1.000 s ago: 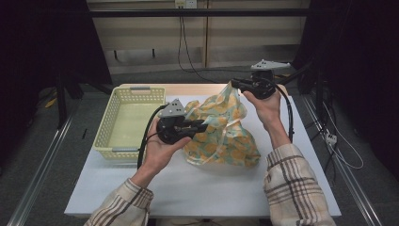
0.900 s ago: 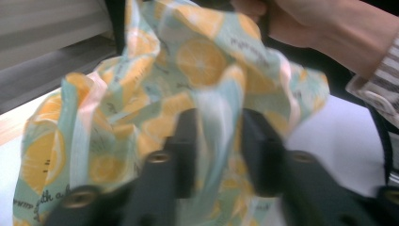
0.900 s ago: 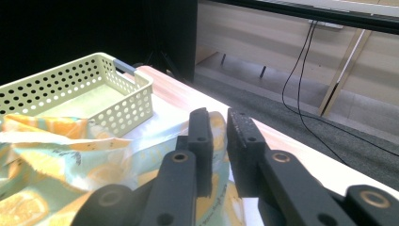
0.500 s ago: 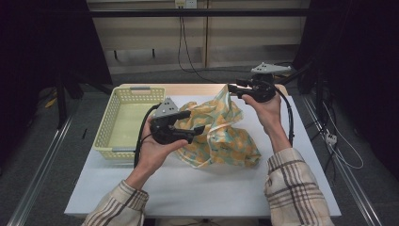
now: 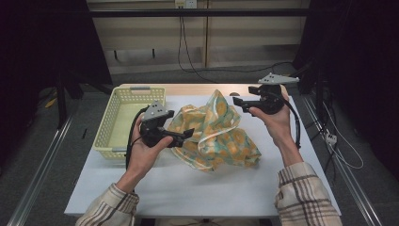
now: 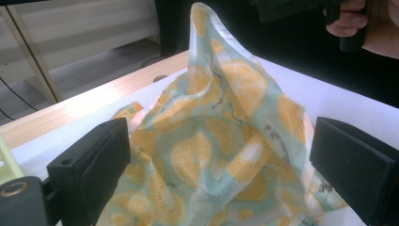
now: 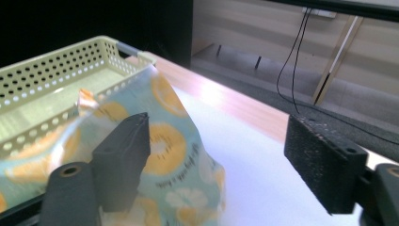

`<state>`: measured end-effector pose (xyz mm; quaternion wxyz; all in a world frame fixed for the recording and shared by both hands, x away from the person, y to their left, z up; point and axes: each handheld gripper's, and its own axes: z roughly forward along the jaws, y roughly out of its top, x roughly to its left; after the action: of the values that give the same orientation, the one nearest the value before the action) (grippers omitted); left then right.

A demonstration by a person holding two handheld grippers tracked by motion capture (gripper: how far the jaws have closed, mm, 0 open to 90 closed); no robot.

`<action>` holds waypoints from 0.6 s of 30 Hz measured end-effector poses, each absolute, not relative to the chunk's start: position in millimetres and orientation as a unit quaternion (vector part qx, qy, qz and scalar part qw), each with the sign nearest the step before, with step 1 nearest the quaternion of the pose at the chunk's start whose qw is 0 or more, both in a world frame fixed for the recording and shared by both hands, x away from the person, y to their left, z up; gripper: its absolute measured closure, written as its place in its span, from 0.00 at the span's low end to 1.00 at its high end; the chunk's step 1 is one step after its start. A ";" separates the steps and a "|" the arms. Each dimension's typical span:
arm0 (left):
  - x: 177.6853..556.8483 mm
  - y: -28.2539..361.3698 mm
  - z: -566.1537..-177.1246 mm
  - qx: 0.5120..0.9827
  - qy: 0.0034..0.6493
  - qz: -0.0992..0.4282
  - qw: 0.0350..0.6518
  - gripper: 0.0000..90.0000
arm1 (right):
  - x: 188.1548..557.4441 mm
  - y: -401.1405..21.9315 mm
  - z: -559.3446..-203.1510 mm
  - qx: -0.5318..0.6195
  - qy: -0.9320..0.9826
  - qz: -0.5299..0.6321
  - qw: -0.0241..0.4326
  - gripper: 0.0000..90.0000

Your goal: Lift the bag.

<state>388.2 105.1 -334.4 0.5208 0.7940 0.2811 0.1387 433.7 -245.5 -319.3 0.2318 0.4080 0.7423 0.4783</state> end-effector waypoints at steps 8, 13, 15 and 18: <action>381.6 119.0 -344.7 0.796 0.286 0.143 0.514 0.06 | 409.6 -249.5 -331.7 0.410 0.748 0.472 0.224 0.22; 375.5 124.2 -349.1 0.798 0.287 0.146 0.509 0.06 | 393.9 -250.9 -338.1 0.409 0.750 0.470 0.224 0.20; 372.5 126.4 -350.7 0.800 0.287 0.148 0.505 0.06 | 386.6 -250.7 -341.0 0.409 0.751 0.468 0.224 0.19; 367.1 130.7 -353.3 0.799 0.292 0.155 0.502 0.06 | 376.5 -250.1 -344.9 0.408 0.752 0.465 0.228 0.19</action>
<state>367.1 130.7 -353.3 0.5016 0.7994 0.2920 0.1552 376.5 -250.1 -344.9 0.2278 0.4081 0.7518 0.4651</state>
